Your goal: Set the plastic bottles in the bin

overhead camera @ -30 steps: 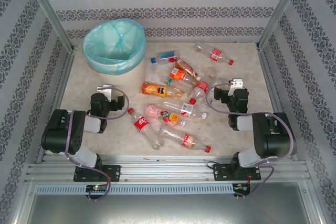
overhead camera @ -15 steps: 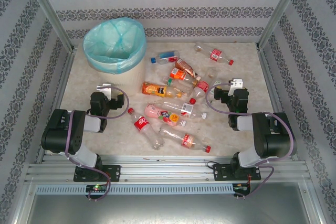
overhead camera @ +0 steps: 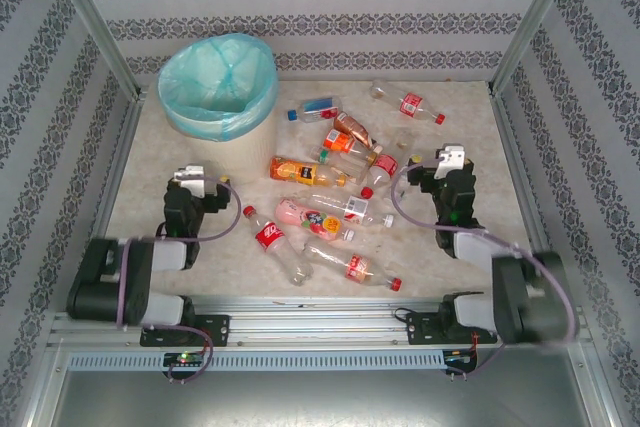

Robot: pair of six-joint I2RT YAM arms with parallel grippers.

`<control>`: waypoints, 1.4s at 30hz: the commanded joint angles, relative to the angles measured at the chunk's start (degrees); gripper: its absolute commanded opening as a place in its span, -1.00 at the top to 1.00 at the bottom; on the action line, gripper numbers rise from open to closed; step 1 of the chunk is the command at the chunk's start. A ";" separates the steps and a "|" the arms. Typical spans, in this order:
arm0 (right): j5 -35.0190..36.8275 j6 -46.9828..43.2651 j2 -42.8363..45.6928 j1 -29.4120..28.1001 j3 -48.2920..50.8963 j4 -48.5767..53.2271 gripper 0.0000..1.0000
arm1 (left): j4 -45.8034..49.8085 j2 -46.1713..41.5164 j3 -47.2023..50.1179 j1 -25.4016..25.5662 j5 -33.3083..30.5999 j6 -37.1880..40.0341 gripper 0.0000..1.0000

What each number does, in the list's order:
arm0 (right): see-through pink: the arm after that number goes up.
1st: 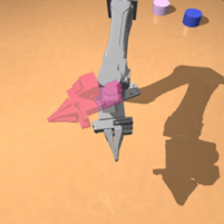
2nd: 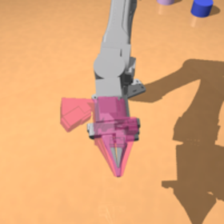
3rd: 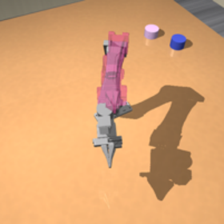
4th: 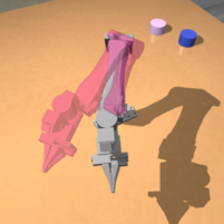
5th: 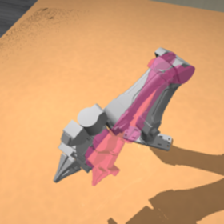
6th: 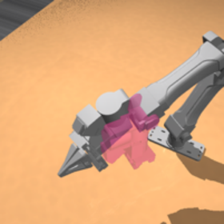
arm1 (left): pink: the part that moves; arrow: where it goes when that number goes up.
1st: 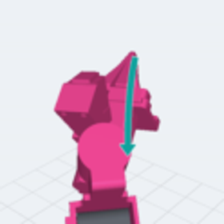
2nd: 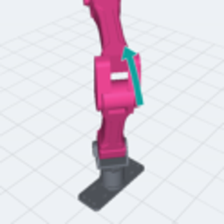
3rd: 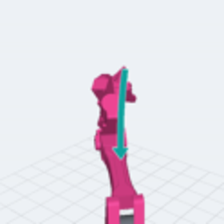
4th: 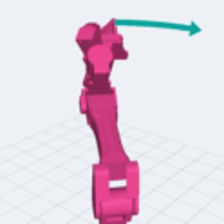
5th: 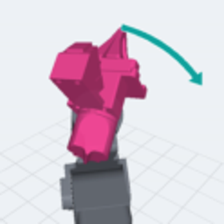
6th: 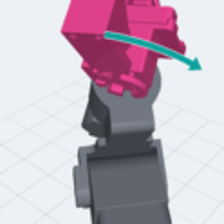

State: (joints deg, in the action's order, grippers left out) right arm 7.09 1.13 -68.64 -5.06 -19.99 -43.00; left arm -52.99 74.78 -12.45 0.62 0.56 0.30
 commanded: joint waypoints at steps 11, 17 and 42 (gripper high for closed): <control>-17.70 14.52 29.10 -19.08 -14.30 49.71 -0.62 | 58.38 -47.21 -10.63 0.78 5.22 -23.94 -0.62; -13.59 14.91 18.62 -39.40 -25.07 68.70 -0.55 | 79.12 -42.58 -24.64 1.33 15.12 -26.41 -0.57; -5.81 20.39 -26.40 -63.66 -46.85 69.87 -0.62 | 83.06 -44.42 -25.29 1.66 28.83 -12.34 -0.80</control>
State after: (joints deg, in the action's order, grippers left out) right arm -1.21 20.91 -92.95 -68.14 -64.16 25.15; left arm 32.05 31.03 -37.45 1.83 30.79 -13.74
